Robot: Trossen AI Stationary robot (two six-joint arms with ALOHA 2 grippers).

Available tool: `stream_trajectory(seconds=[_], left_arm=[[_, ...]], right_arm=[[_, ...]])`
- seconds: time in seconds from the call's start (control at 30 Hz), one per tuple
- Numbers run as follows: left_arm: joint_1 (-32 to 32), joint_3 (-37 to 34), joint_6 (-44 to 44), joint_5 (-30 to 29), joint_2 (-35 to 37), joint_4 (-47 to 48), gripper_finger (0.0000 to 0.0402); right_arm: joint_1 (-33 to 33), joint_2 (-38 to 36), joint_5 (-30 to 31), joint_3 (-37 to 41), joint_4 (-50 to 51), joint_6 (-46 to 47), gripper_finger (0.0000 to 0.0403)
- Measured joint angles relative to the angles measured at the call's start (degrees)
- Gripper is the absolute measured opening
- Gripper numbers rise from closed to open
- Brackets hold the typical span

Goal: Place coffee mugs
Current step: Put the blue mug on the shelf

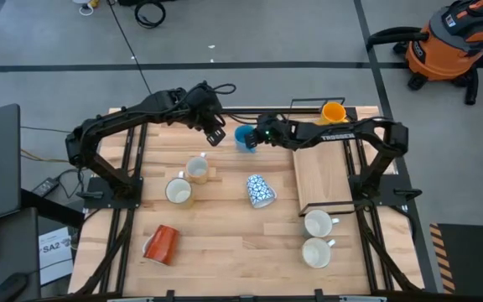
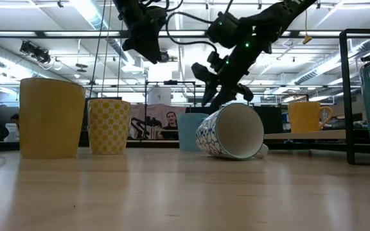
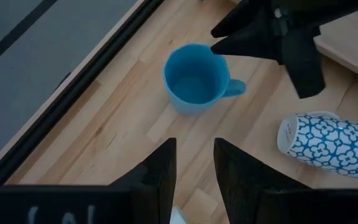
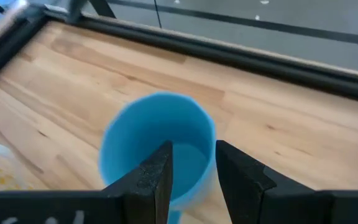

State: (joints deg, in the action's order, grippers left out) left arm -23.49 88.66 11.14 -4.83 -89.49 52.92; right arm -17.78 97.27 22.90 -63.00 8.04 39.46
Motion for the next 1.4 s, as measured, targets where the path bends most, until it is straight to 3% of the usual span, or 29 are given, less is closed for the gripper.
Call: stream_trajectory(seconds=[0.3, 1.23, 1.4], left_arm=[[0.00, 0.00, -0.55, 0.01, 0.01, 0.18, 0.0114], [0.00, 0.00, -0.37, -0.01, 0.00, 0.14, 0.0114], [-0.01, 0.00, -0.28, -0.01, 0.00, 0.10, 0.0114]], right_arm=[[0.00, 1.10, 3.12, -0.02, -0.43, -0.13, 0.0127], [0.86, 1.14, 3.16, -0.02, 2.38, 6.93, 0.0127], [1.21, 4.03, 2.59, -0.06, 0.64, 7.59, 0.0127]])
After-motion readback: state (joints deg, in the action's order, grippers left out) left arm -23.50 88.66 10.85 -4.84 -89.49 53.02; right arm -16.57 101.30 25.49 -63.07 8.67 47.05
